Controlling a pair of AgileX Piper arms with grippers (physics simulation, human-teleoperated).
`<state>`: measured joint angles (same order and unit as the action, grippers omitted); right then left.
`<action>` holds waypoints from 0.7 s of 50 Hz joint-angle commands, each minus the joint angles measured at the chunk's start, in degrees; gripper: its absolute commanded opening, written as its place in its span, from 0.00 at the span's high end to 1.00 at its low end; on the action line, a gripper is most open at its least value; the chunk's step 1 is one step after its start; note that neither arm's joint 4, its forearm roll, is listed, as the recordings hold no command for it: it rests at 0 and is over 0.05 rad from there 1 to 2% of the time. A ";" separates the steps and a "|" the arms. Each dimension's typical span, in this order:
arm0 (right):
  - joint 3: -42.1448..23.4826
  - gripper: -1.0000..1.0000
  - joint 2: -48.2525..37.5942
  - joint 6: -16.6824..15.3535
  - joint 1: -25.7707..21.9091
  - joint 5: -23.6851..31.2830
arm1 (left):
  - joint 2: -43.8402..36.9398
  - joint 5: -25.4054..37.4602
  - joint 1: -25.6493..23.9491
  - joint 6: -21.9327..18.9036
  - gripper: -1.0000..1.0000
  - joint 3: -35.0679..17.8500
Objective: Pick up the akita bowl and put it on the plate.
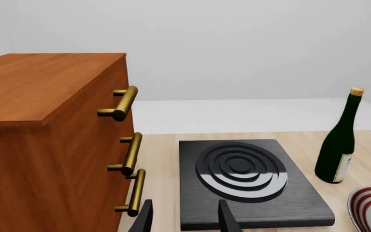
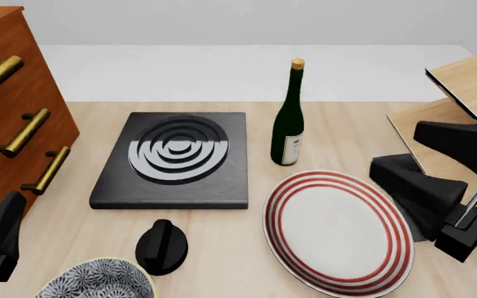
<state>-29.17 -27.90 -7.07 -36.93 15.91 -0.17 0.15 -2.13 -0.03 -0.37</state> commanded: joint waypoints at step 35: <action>-13.50 0.00 -33.58 7.50 -22.18 -4.00 | -0.11 -0.30 0.00 -0.02 0.00 0.12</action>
<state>-40.48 -55.36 -1.79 -56.37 14.30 -0.29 -0.04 -2.14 -0.03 -0.26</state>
